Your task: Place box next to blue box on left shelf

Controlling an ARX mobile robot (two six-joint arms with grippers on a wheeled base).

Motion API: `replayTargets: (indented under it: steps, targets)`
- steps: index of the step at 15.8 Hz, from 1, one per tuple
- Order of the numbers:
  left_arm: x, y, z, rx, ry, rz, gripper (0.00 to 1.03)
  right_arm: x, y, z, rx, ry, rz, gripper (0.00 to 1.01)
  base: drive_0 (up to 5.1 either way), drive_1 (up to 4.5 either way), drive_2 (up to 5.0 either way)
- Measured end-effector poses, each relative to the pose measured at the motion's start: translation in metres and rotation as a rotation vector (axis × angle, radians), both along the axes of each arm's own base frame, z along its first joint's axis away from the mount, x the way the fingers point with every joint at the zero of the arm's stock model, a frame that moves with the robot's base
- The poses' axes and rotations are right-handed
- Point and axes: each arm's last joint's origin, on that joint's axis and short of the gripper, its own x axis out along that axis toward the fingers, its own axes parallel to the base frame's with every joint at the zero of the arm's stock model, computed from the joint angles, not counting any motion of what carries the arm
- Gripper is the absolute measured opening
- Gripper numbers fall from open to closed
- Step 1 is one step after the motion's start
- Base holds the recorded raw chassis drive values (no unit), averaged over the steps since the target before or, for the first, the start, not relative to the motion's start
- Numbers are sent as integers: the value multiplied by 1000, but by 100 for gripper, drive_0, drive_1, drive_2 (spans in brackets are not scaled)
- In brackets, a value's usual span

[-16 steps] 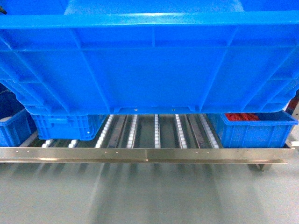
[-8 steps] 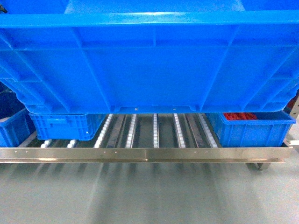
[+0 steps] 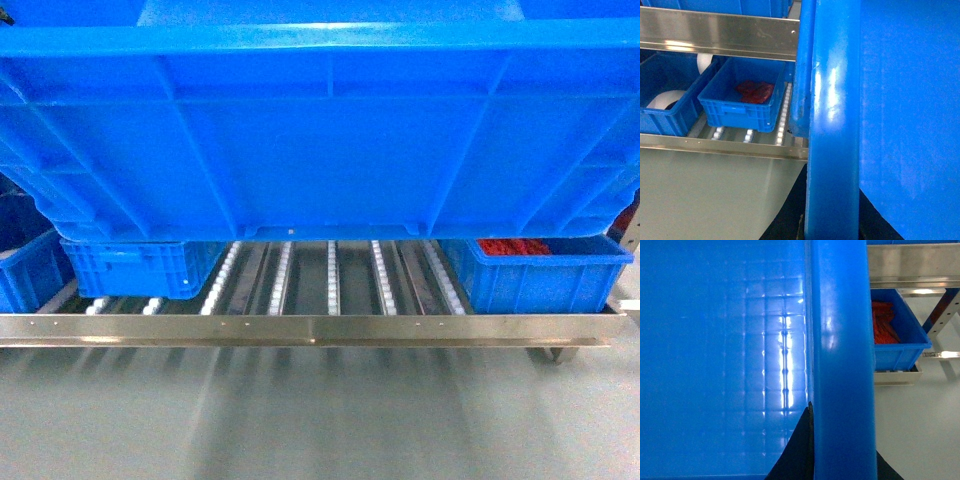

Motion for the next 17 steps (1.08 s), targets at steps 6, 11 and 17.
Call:
replayTargets:
  steps: [6,11,17]
  targets:
    - [0,0,0,1,5,-1,8,0,0,0,0,2,0,8,-501,245,245]
    - [0,0,0,1,5,0,8,0,0,0,-1,4,0,8,-200,98,98]
    - [0,0,0,1,5,0,8,0,0,0,-1,4,0,8,0,0,0]
